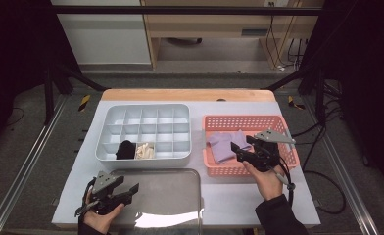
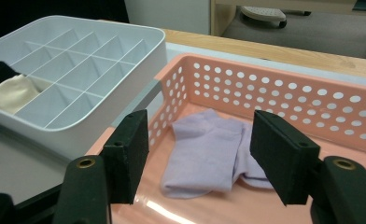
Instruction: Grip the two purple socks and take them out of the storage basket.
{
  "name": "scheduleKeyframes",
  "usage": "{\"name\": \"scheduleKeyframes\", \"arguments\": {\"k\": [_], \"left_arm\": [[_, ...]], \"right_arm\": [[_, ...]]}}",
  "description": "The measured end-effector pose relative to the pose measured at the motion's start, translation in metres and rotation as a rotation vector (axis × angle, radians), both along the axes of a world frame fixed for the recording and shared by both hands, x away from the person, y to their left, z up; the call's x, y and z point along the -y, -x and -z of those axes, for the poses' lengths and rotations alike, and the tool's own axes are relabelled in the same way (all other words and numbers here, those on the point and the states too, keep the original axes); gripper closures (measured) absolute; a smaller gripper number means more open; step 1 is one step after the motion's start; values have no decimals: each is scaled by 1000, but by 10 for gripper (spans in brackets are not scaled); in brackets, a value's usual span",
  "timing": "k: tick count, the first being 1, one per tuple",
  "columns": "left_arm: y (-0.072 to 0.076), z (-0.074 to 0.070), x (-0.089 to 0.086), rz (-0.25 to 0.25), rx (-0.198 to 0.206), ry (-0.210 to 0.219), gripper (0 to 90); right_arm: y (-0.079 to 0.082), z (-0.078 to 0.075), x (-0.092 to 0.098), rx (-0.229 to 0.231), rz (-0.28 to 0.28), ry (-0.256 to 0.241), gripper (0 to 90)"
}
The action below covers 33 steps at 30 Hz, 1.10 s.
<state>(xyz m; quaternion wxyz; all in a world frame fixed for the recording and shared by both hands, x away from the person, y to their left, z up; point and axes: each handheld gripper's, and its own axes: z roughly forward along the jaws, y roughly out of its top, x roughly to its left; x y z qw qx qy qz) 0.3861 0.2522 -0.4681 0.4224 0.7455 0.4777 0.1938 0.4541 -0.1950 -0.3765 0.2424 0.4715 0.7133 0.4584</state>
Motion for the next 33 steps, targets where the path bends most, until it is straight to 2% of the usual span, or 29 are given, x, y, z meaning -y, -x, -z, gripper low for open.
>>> {"name": "scheduleKeyframes", "arguments": {"k": [10, 16, 18, 19, 22, 26, 33], "left_arm": [[0, -1, -2, 3, 10, 18, 324], [-1, -1, -3, 0, 8, 19, 325], [-1, -1, -3, 2, 9, 19, 325], [-1, -1, -3, 2, 8, 19, 326], [-1, -1, -3, 2, 6, 19, 328], [-2, 0, -3, 8, 4, 15, 334], [-2, 0, -4, 4, 3, 23, 337]], "right_arm": [[-33, -3, 2, -28, 42, -6, 369], [-48, -7, 3, -34, 56, 11, 351], [-53, -8, 3, -39, 55, 34, 344], [-57, -8, 3, -39, 56, 44, 347], [-65, -8, 4, -46, 53, 33, 388], [-78, -3, 3, -62, 78, 83, 422], [-95, 5, 2, -80, 106, 97, 447]]}}
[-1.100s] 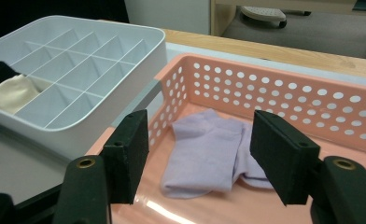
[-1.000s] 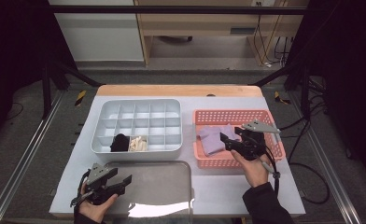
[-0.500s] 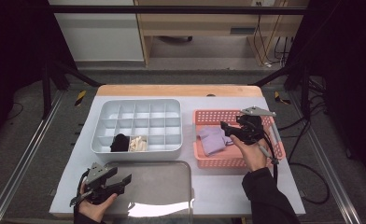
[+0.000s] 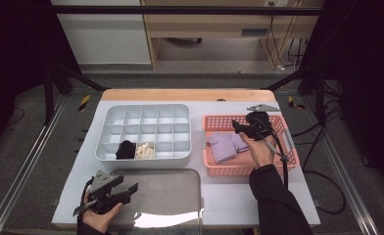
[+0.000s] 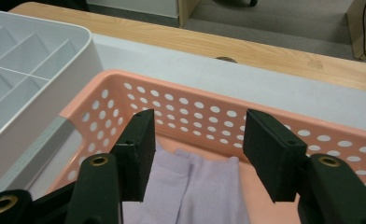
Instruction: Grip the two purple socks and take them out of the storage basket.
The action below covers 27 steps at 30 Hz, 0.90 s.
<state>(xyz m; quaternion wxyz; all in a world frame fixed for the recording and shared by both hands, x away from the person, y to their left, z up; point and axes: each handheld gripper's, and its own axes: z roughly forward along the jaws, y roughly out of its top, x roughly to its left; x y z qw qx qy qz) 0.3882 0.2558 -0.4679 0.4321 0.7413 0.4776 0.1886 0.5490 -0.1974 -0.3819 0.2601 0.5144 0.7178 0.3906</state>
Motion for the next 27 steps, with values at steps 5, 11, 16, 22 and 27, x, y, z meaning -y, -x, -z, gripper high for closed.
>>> {"name": "scheduleKeyframes", "arguments": {"k": [5, 11, 16, 22, 27], "left_arm": [[0, 0, -1, -6, 2, 0, 345], [0, 0, -2, -8, 0, 3, 363], [0, 0, -1, -11, -3, 1, 373], [0, 0, -1, -11, -2, 2, 377], [0, 0, -1, -10, -1, -1, 381]], "right_arm": [[-10, 11, 3, -23, 21, 13, 472], [-15, 20, 6, -39, 37, 8, 481], [-17, 29, 10, -63, 46, 17, 482], [-22, 41, 15, -114, 64, 25, 502], [-24, 48, 14, -154, 60, 50, 534]]}}
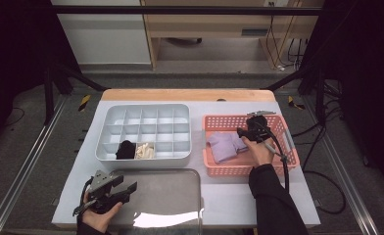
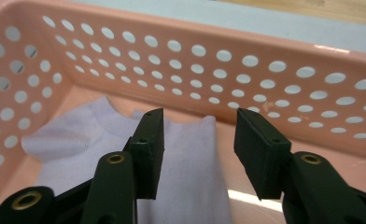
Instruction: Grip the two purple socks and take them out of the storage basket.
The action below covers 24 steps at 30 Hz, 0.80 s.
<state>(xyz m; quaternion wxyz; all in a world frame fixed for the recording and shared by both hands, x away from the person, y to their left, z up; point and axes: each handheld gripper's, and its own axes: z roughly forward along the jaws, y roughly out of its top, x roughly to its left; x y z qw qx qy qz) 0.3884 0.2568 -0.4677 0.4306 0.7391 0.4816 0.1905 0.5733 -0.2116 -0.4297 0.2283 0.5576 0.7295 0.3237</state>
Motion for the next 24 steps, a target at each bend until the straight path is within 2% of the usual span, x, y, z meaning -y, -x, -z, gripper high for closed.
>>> {"name": "scheduleKeyframes", "arguments": {"k": [7, 13, 22, 24], "left_arm": [[0, 0, 0, 1, 1, -4, 383], [0, 0, 1, -1, -1, -6, 386], [0, 0, 0, 0, 1, 0, 391], [0, 0, 0, -1, 3, 0, 390]], "right_arm": [[-2, 5, 0, -34, 20, 16, 539], [-6, 13, 1, -79, 22, 33, 559], [-9, 18, 0, -122, 27, 52, 587], [-10, 20, 0, -155, 37, 53, 602]]}}
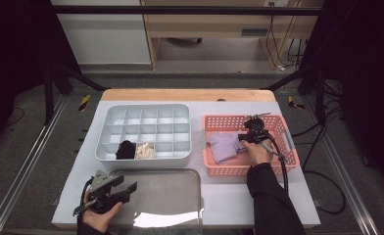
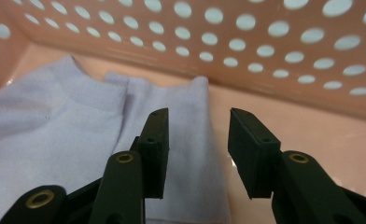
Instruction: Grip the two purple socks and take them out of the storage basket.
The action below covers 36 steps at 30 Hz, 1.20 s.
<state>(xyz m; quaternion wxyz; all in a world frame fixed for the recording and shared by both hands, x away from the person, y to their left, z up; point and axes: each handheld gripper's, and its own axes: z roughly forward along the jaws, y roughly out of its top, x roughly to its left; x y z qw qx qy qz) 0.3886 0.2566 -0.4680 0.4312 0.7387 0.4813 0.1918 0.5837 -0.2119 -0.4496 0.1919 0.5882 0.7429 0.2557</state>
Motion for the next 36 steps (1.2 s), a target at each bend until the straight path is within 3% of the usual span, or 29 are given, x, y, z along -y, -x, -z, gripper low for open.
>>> {"name": "scheduleKeyframes", "arguments": {"k": [7, 10, 13, 18, 23, 25, 36], "left_arm": [[0, 0, 0, -2, -1, 1, 389], [0, 0, 0, -2, -1, 1, 387], [0, 0, 0, -2, -1, 1, 387], [0, 0, 0, -3, -6, -2, 386], [0, 0, 0, -4, -6, -3, 383], [0, 0, 0, -3, -7, -4, 382], [0, 0, 1, -1, -7, -2, 376]], "right_arm": [[-2, 3, 1, -78, 9, -6, 744], [-2, 3, 1, -101, 6, -5, 842], [-2, 2, 1, -101, 7, -4, 872], [3, -7, -2, -46, 3, 26, 876], [9, -20, -1, 56, -22, 10, 875], [11, -25, -1, 54, -18, -8, 875], [37, -57, 6, 174, -56, -79, 879]]}}
